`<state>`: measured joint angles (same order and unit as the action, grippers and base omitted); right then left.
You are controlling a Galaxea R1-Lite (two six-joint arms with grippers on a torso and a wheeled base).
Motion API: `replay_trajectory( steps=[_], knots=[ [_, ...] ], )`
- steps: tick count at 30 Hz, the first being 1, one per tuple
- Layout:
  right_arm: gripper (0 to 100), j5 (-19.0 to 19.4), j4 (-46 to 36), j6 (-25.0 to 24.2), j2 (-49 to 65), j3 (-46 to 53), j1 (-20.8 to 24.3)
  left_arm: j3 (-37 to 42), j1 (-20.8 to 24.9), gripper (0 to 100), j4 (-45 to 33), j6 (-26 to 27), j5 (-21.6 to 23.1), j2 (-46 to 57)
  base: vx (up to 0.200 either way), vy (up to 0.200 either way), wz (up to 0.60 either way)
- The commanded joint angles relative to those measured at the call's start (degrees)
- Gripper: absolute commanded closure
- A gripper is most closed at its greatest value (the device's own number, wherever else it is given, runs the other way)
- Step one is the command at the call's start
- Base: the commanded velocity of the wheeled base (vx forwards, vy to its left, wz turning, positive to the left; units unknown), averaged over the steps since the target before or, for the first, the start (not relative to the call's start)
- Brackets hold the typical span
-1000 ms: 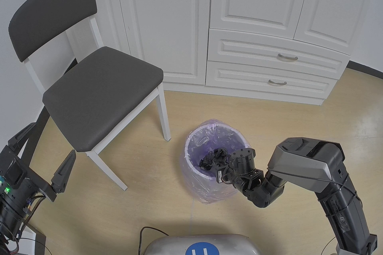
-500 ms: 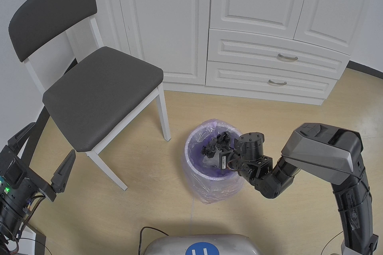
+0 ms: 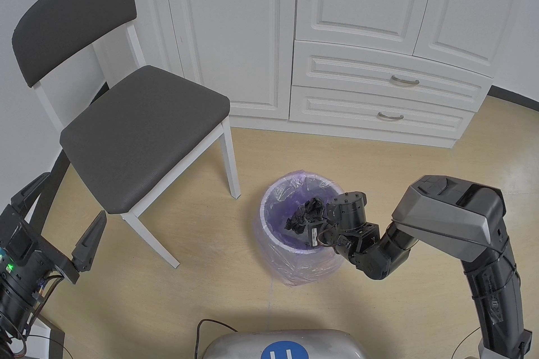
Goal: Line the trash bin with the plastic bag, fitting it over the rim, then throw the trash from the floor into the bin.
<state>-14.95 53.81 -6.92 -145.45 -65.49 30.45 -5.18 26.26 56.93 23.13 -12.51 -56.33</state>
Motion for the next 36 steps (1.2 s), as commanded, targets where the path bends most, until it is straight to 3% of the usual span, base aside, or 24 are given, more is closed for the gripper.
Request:
replay_trajectory(
  steps=[1, 7, 10, 17, 26, 36],
  knots=[
    [100, 0.0, 0.7, -1.2, -6.5, -3.9, 0.0, 0.0, 0.0, 0, 0.0, 0.0, -0.1, -0.1, 0.000, 0.000, 0.00],
    [100, 0.0, 1.6, -4.9, -7.2, -6.1, 0.2, 0.0, 0.0, 0, 0.0, 0.0, 0.0, -0.3, 0.000, 0.000, 0.00],
    [100, -0.1, 6.4, -7.0, -8.1, -7.9, 0.2, 0.1, 0.0, 0, 0.0, 0.0, 0.0, -0.3, 0.000, 0.000, 0.00],
    [100, -0.1, 10.3, -7.1, -6.9, -7.9, -0.1, 0.1, 0.0, 0, 0.0, 0.0, 0.0, -0.3, 0.000, 0.000, 0.00],
    [100, 0.0, 3.8, -3.6, -5.3, -4.1, -0.3, 0.0, 0.0, 0, 0.0, 0.0, 0.0, -0.2, 0.000, 0.000, 0.00],
    [100, -0.1, 6.5, -4.1, -6.7, -6.0, -0.3, 0.1, 0.0, 0, 0.0, 0.0, 0.0, -0.2, 0.000, 0.000, 0.00]
  ],
)
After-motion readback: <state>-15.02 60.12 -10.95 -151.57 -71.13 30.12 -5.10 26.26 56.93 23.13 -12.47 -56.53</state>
